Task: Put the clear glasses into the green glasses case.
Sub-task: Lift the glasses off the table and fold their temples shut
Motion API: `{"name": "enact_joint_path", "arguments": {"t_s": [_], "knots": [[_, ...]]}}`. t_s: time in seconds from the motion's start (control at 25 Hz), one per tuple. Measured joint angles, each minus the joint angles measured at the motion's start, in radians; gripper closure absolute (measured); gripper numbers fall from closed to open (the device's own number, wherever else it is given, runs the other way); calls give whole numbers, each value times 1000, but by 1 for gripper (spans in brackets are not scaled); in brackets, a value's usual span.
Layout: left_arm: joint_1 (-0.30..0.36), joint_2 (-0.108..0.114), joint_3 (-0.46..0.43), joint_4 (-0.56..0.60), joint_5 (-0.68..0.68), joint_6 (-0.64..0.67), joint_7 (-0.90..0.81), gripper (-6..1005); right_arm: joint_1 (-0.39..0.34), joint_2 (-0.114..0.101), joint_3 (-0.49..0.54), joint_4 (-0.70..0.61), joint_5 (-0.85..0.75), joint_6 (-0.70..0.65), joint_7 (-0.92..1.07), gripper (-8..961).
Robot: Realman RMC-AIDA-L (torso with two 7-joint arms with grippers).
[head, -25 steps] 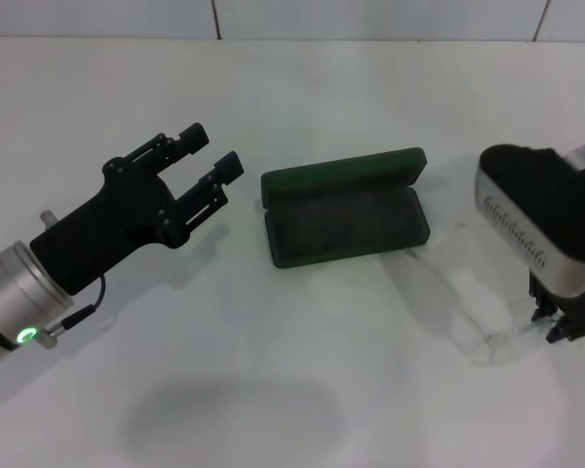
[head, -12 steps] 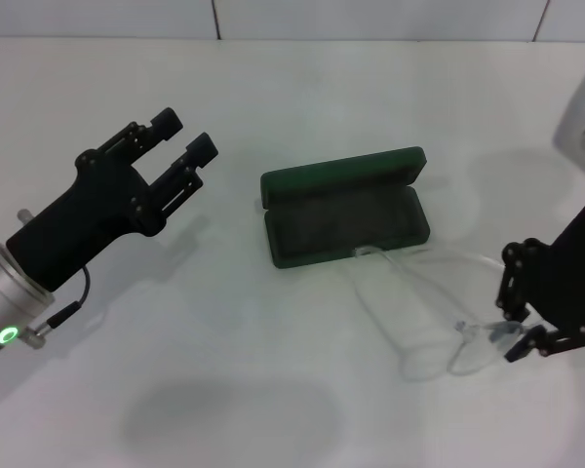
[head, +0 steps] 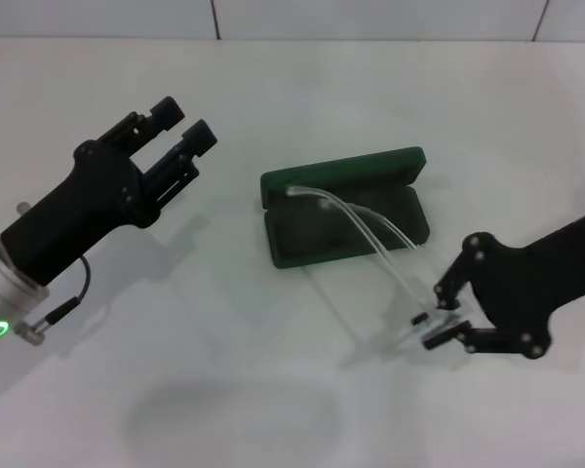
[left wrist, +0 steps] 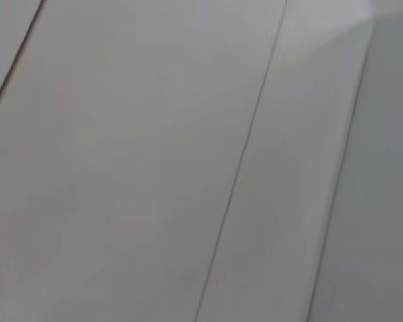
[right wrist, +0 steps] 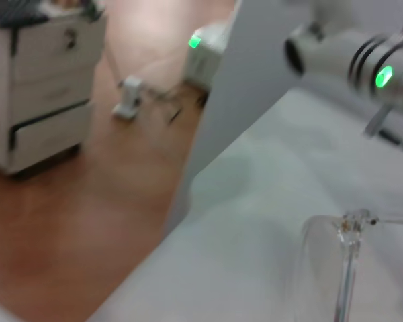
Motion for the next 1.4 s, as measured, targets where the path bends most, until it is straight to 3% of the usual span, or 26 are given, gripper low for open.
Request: {"name": "enact_joint_path", "arguments": {"t_s": [0.24, 0.6, 0.76, 1.04, 1.4], "knots": [[-11, 5, -1, 5, 8, 77, -32, 412, -39, 6, -10, 144, 170, 47, -214, 830], [-54, 1, 4, 6, 93, 192, -16, 410, -30, 9, -58, 258, 299, 129, -322, 830], [-68, -11, 9, 5, 117, 206, 25, 348, -28, 10, -117, 267, 322, 192, -329, 830], [-127, -11, 35, -4, 197, 197, 20, 361, -11, 10, -251, 258, 381, 284, -331, 830], [-138, -8, 36, -5, 258, 130, -28, 362, -11, 9, -267, 257, 471, 284, -423, 830]]}}
